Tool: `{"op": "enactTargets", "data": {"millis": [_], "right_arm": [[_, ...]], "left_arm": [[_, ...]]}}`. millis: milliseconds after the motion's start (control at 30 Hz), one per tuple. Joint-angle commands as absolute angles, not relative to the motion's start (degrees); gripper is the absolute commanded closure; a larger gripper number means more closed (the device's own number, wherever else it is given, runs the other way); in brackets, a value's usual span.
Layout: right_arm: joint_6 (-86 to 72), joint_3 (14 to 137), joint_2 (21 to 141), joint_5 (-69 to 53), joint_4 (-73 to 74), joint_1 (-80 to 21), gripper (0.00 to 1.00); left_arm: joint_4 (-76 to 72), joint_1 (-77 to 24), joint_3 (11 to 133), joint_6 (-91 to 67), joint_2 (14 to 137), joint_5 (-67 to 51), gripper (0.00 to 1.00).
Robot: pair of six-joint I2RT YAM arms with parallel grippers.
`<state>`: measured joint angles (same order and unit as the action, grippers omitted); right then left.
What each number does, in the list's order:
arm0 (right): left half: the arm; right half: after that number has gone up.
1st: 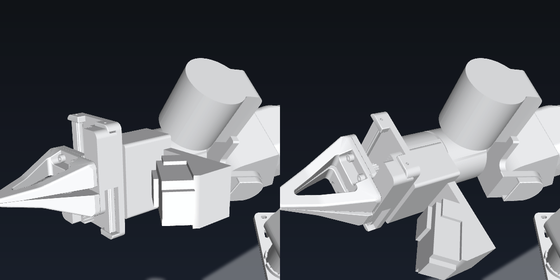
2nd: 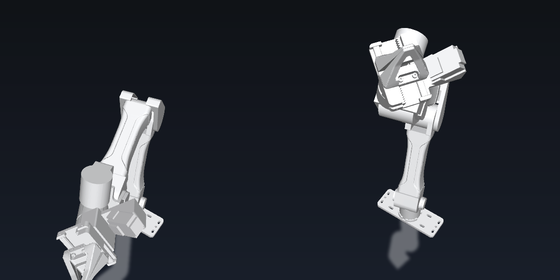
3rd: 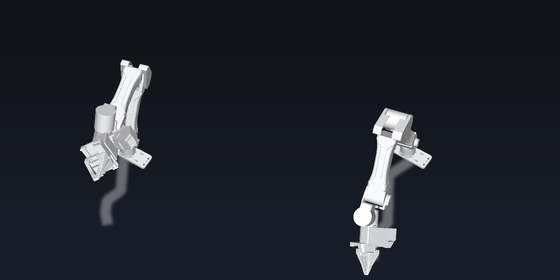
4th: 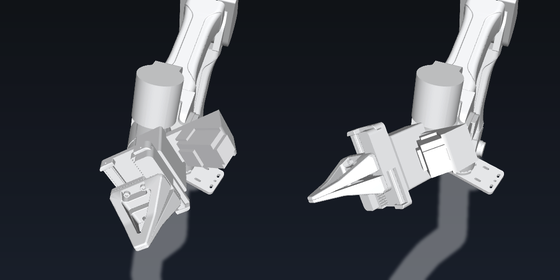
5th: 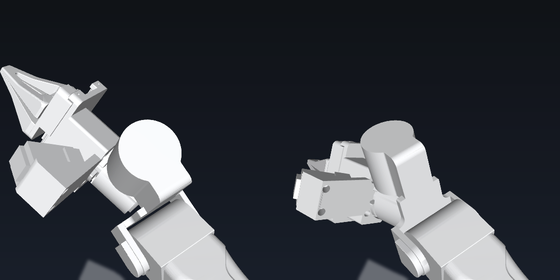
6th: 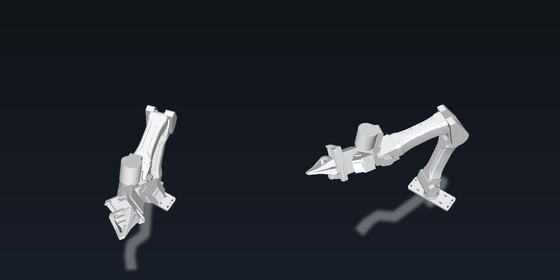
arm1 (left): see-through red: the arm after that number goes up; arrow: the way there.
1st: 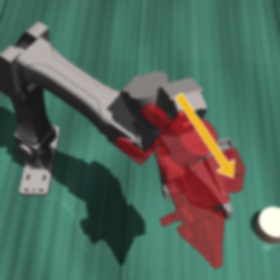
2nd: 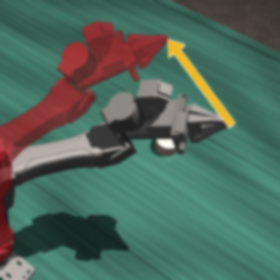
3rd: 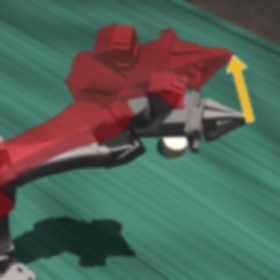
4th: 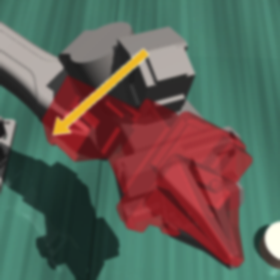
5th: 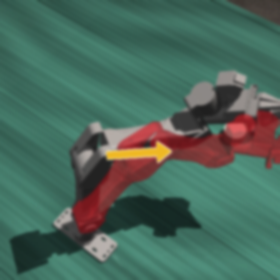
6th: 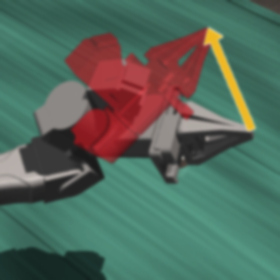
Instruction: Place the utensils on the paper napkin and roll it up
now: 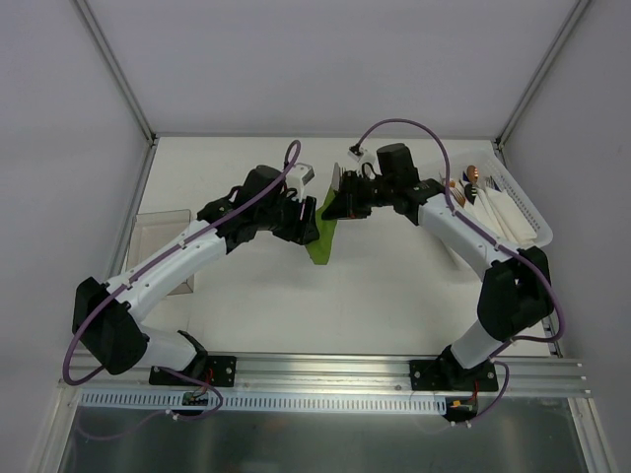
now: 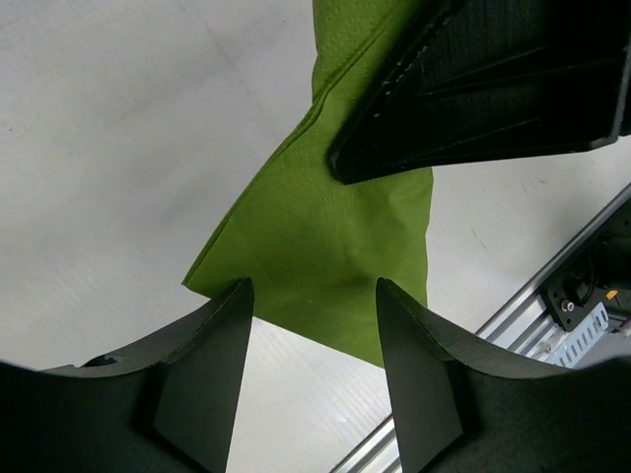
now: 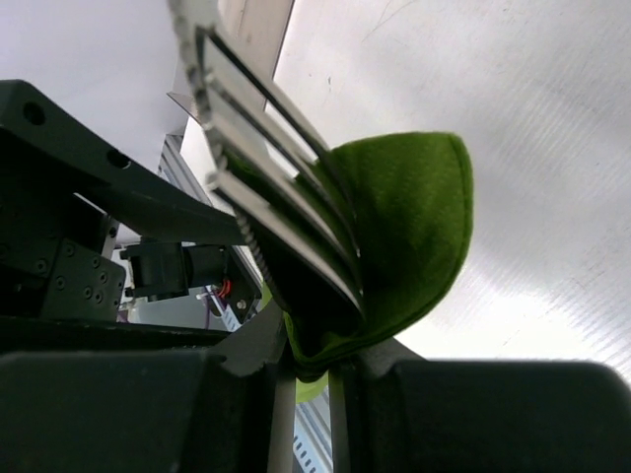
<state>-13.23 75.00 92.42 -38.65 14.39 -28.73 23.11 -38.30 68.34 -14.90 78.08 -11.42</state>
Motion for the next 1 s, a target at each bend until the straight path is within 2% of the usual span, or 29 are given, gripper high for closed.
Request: {"op": "enactTargets", "data": {"millis": [0,533,667,967], "right_arm": [[-16.43,78.14,88.77,-42.97,11.61,-29.0,1.0],[-28.47,73.22,88.42,-53.78,-8.5,-28.3,1.0],[-31.54,72.25,88.59,-55.72,-12.91,-27.95,1.0],[-36.29,69.96,88.77,-57.74,-21.52,-27.77,1.0]], "left_arm": [[22.68,-38.85,69.7,-14.59,77.7,-10.28,0.47],[18.29,-37.97,67.59,-18.54,77.17,-18.62,0.48],[13.63,-35.34,64.61,-22.4,75.68,-25.12,0.47],[7.04,-31.2,60.74,-26.98,73.22,-31.64,0.46]]}}
